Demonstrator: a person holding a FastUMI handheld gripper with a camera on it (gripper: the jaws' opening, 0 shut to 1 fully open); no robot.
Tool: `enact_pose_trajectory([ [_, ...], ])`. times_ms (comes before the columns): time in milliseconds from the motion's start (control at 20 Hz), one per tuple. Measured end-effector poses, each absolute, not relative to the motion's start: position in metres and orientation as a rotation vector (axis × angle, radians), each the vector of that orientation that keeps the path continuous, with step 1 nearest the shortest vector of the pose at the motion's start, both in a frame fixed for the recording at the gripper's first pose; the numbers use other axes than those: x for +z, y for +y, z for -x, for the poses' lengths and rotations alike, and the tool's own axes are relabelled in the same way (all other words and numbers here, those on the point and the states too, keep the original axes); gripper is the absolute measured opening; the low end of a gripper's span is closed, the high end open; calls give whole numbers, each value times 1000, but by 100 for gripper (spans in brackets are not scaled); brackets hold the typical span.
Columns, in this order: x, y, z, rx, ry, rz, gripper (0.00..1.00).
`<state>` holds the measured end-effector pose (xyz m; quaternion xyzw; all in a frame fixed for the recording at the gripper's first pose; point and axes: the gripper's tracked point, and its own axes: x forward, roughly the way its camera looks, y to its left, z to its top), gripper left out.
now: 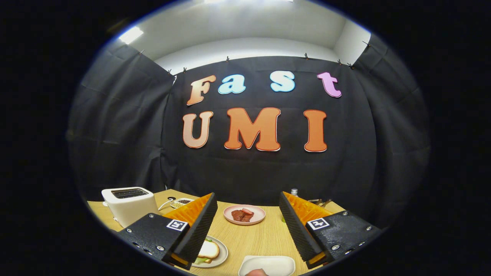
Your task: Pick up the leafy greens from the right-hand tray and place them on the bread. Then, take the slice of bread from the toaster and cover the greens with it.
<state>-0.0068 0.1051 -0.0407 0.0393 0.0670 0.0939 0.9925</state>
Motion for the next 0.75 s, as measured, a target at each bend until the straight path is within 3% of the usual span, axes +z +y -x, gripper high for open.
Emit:
enact_pose_trajectory([
  [750, -31, 102, 9, 171, 107, -88, 97],
])
